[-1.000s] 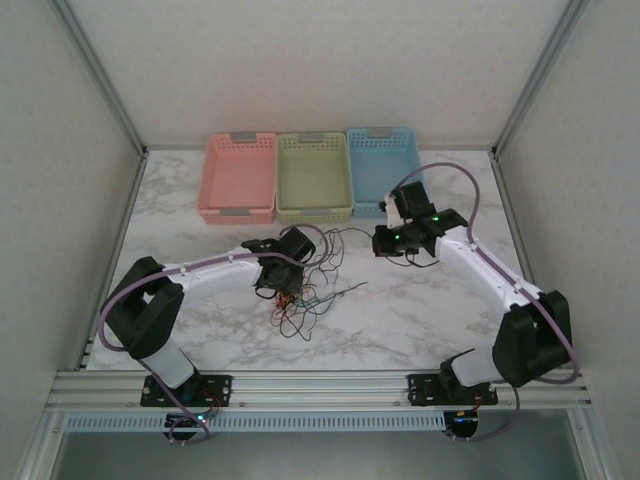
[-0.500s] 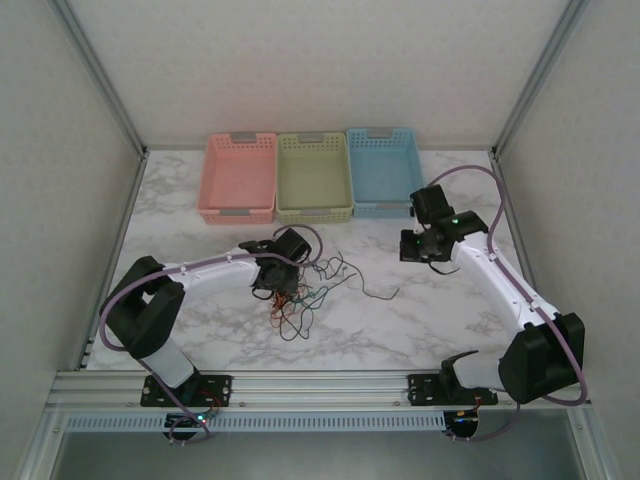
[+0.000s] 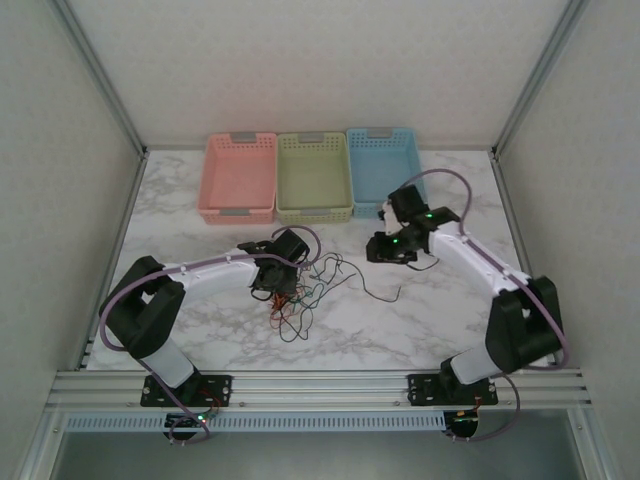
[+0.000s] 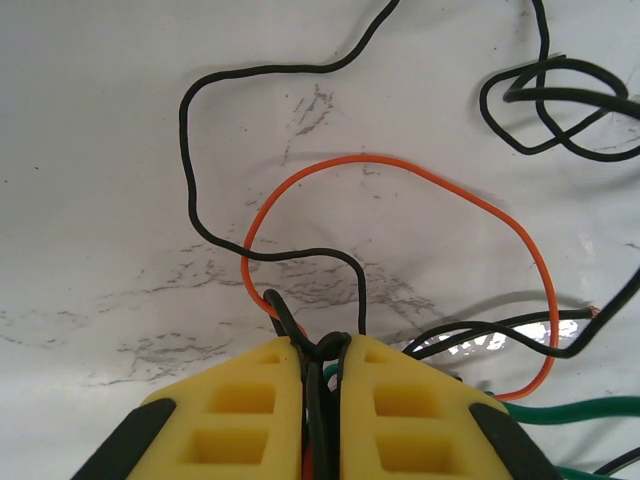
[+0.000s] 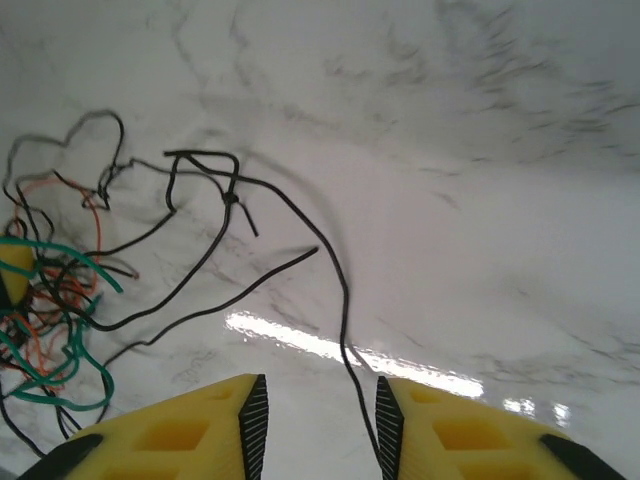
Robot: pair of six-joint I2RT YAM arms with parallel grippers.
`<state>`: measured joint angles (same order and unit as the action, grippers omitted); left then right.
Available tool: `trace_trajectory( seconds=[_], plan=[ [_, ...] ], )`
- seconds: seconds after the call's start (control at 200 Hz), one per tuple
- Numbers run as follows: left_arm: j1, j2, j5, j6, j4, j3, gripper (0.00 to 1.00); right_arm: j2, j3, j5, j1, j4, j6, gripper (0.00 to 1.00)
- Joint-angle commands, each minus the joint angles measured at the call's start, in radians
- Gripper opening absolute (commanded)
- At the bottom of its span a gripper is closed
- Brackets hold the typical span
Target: Untangle the cables
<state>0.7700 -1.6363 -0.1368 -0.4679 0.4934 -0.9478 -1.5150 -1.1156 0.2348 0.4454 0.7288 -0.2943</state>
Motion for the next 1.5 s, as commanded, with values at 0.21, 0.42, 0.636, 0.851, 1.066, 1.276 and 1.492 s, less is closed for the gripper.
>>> trace_trajectory(
  seconds=[0.21, 0.42, 0.636, 0.851, 1.066, 1.276, 1.492],
  plan=[
    [-0.008, 0.042, 0.026, 0.003, 0.026, -0.010, 0.00, -0.245, -0.076, 0.004, 0.053, -0.105, 0.032, 0.42],
    [-0.008, 0.041, 0.027, 0.001, 0.021, -0.010, 0.00, -0.346, -0.145, -0.025, 0.075, -0.116, 0.057, 0.42],
    [-0.008, 0.036, 0.026, 0.000, 0.016, -0.011, 0.00, -0.410, -0.171, -0.049, 0.078, -0.104, 0.068, 0.42],
    [-0.008, 0.026, 0.033, 0.003, 0.013, -0.014, 0.00, -0.448, -0.154, -0.040, 0.092, -0.106, 0.074, 0.40],
    [-0.008, 0.022, 0.033, 0.001, 0.004, -0.003, 0.00, -0.433, -0.122, -0.050, 0.095, -0.111, 0.073, 0.37],
    [-0.008, 0.024, 0.032, 0.001, 0.003, -0.003, 0.00, -0.369, -0.077, -0.051, 0.106, -0.117, 0.068, 0.40],
    [-0.008, 0.023, 0.039, -0.003, -0.008, 0.020, 0.00, -0.326, -0.034, -0.072, 0.117, -0.118, 0.064, 0.40]
  ],
)
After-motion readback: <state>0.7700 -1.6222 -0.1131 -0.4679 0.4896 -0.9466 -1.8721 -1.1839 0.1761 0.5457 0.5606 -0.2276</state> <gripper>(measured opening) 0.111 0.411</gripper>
